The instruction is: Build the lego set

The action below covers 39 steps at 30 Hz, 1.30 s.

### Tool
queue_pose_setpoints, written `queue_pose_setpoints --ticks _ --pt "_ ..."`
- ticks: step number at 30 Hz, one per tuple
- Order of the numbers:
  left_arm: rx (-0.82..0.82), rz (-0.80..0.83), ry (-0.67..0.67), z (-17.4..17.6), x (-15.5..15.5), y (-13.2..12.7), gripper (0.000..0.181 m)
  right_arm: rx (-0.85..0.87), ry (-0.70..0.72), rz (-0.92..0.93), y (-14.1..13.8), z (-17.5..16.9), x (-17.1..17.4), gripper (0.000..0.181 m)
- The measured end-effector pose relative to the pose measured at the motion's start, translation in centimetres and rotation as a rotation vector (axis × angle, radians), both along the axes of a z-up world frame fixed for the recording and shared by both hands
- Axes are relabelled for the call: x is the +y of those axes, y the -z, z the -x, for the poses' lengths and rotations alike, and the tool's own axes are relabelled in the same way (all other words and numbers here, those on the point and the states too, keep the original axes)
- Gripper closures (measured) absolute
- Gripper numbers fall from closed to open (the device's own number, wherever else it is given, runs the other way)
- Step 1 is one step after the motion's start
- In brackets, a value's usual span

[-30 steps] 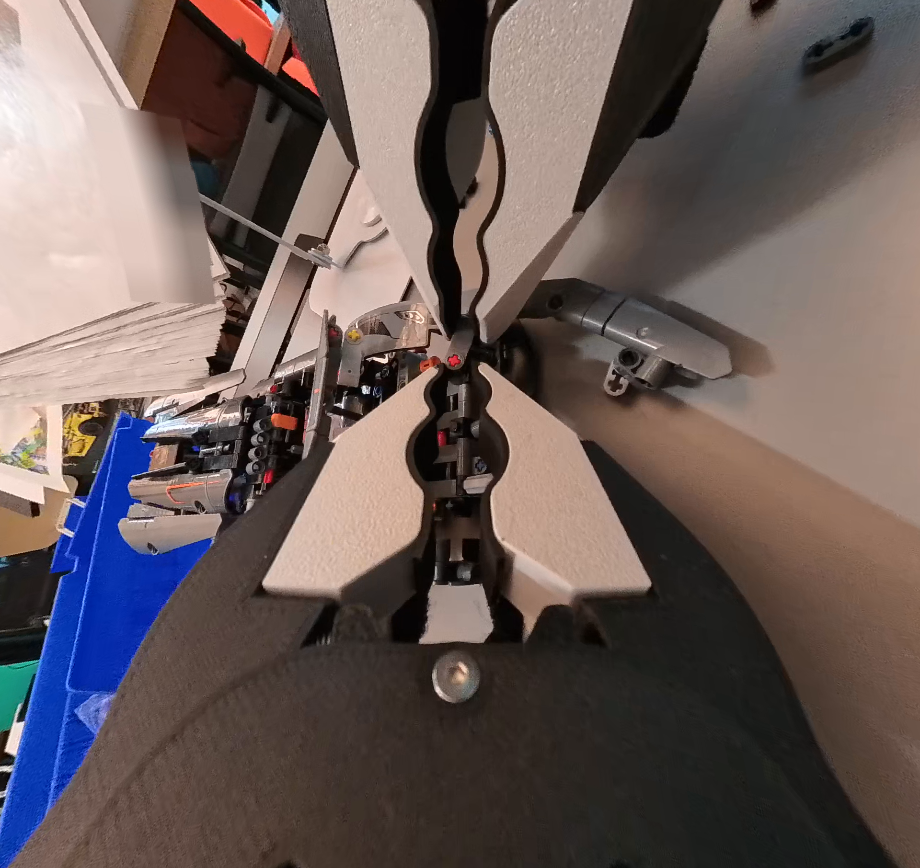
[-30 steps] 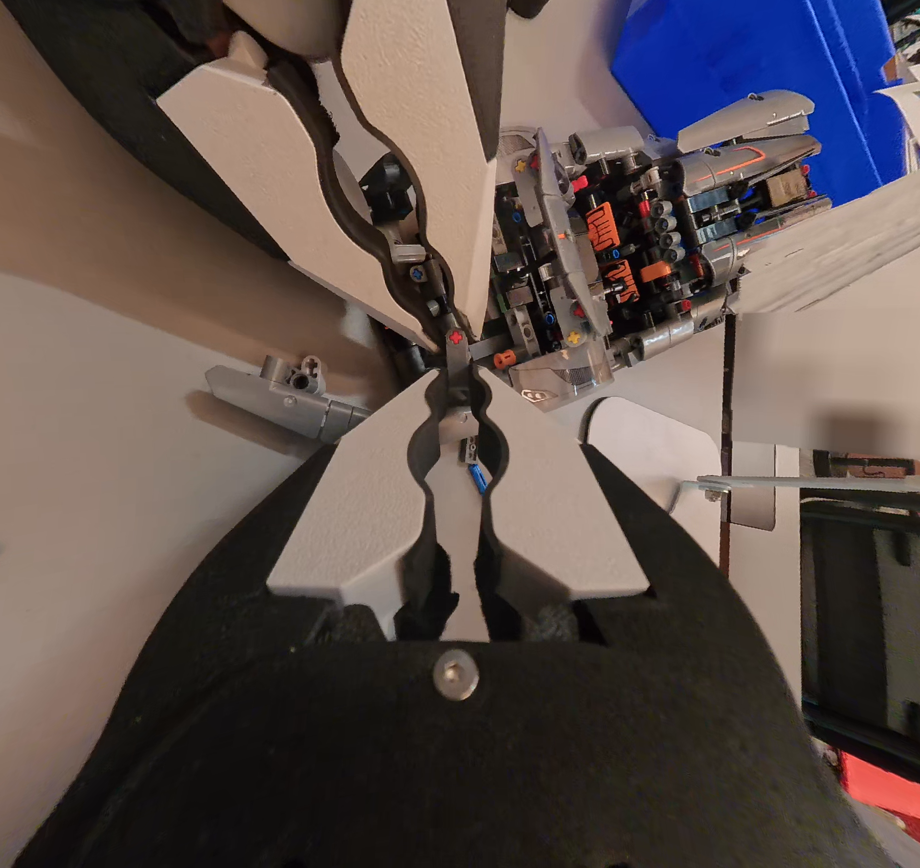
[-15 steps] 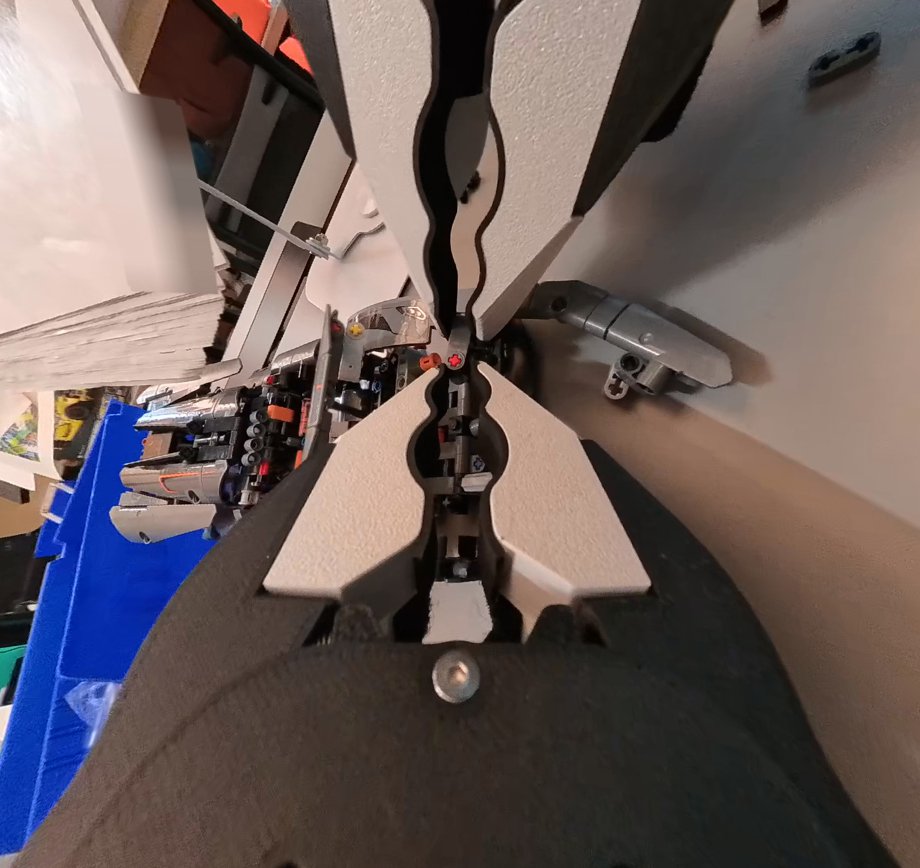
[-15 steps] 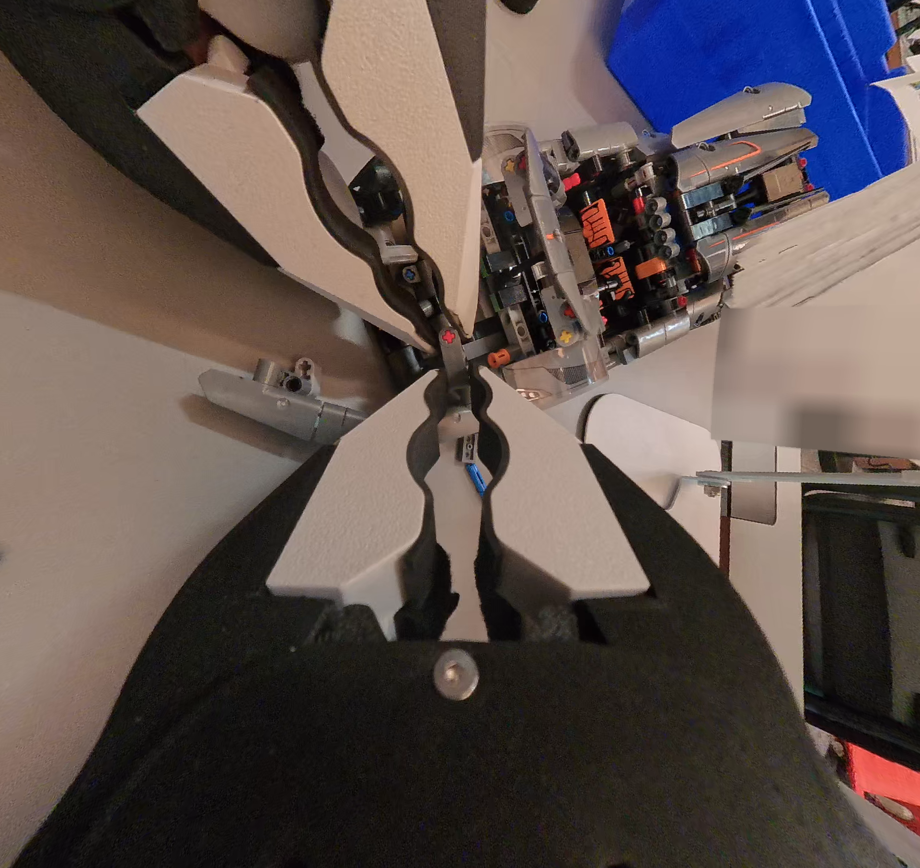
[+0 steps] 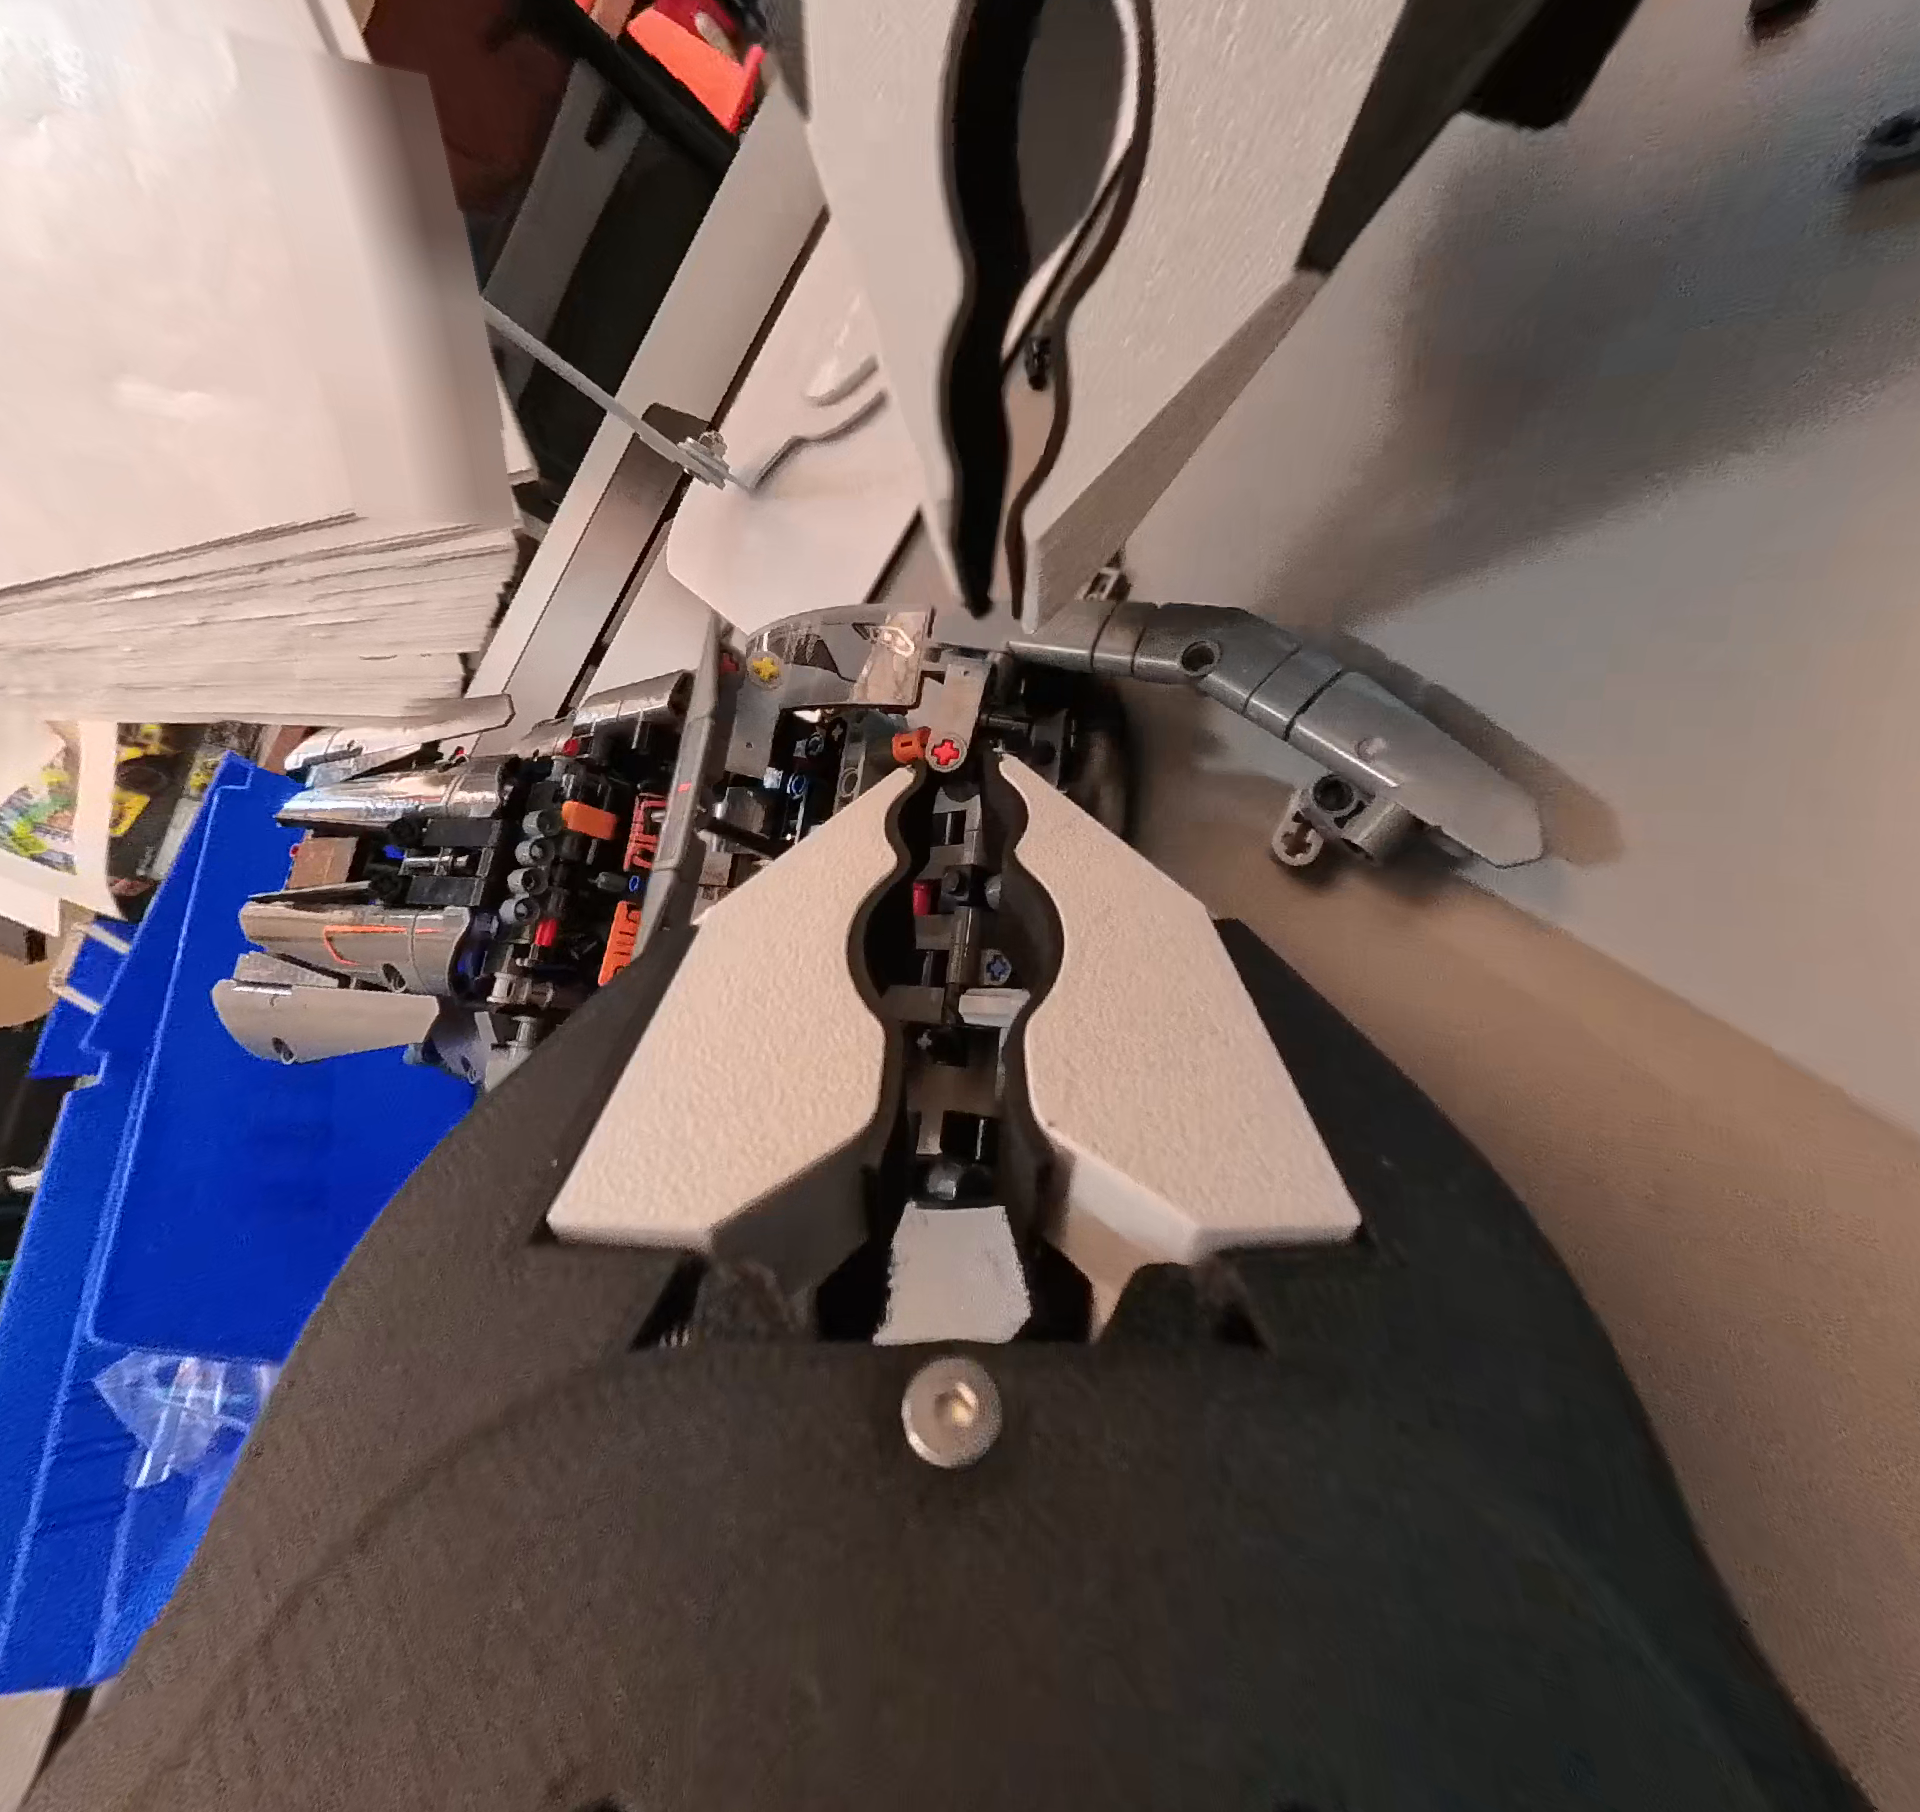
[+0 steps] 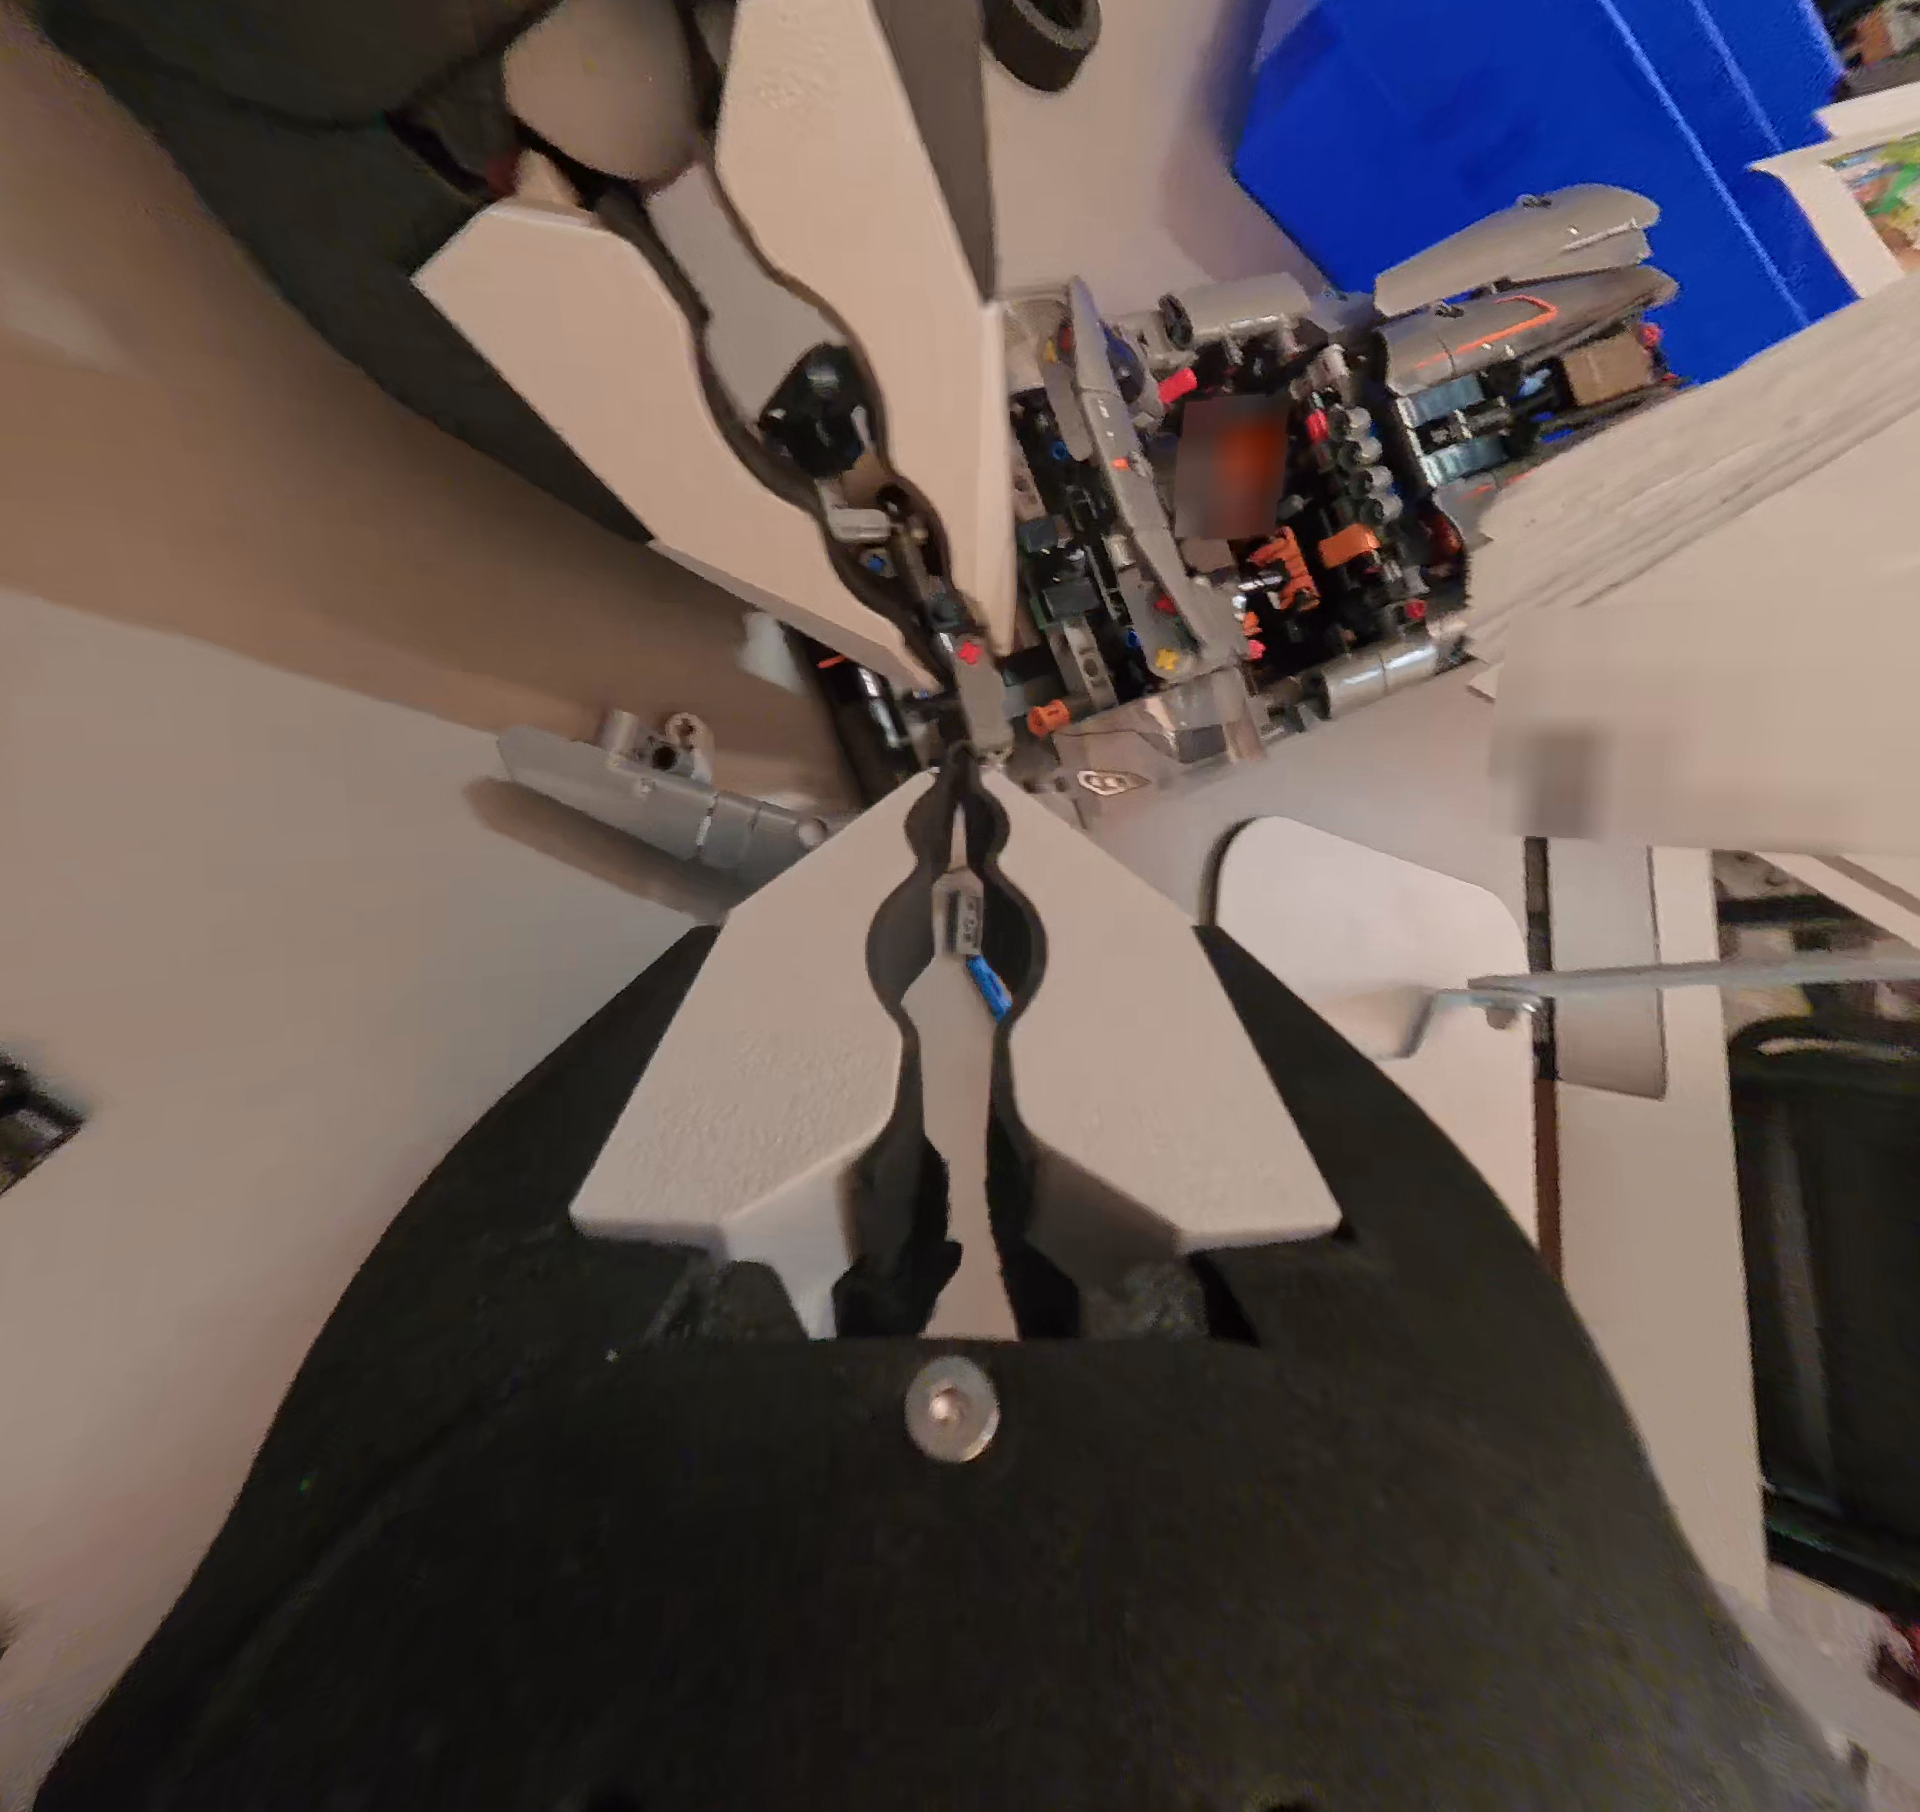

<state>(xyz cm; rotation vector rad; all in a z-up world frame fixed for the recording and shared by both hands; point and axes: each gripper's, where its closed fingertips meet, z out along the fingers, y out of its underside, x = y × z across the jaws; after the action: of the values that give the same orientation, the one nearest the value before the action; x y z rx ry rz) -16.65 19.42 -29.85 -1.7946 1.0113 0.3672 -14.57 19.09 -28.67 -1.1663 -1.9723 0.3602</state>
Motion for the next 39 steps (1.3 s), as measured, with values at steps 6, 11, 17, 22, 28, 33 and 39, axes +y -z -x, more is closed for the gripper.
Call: queue_pose_setpoints --ticks 6,11,17,22,28,33,39 --pt "-0.039 0.015 -0.021 0.3 0.1 -0.2 0.174 -0.01 -0.015 -0.025 1.1 0.7 -0.6 0.178" --pt "-0.037 -0.004 -0.03 0.6 0.2 -0.6 0.174 0.052 0.041 -0.063 0.8 1.6 0.2 0.181" --pt "-0.009 -0.055 0.009 0.3 -0.3 -1.6 0.175 0.076 0.116 -0.054 1.2 2.0 1.3 0.181" --pt "0.045 -0.073 0.006 0.3 0.0 -1.3 0.174 0.089 0.134 0.014 1.5 2.2 1.4 0.181" --pt "0.165 -0.122 0.038 -0.2 0.1 -1.1 0.179 0.066 0.127 0.112 1.5 1.5 1.2 0.179" --pt "0.24 -0.15 0.031 0.0 0.6 -0.9 0.181 0.063 0.133 0.134 1.6 1.4 1.3 0.178" --pt "0.271 -0.2 0.024 0.2 1.0 -1.6 0.177 0.068 0.137 0.143 1.7 1.4 1.4 0.177"
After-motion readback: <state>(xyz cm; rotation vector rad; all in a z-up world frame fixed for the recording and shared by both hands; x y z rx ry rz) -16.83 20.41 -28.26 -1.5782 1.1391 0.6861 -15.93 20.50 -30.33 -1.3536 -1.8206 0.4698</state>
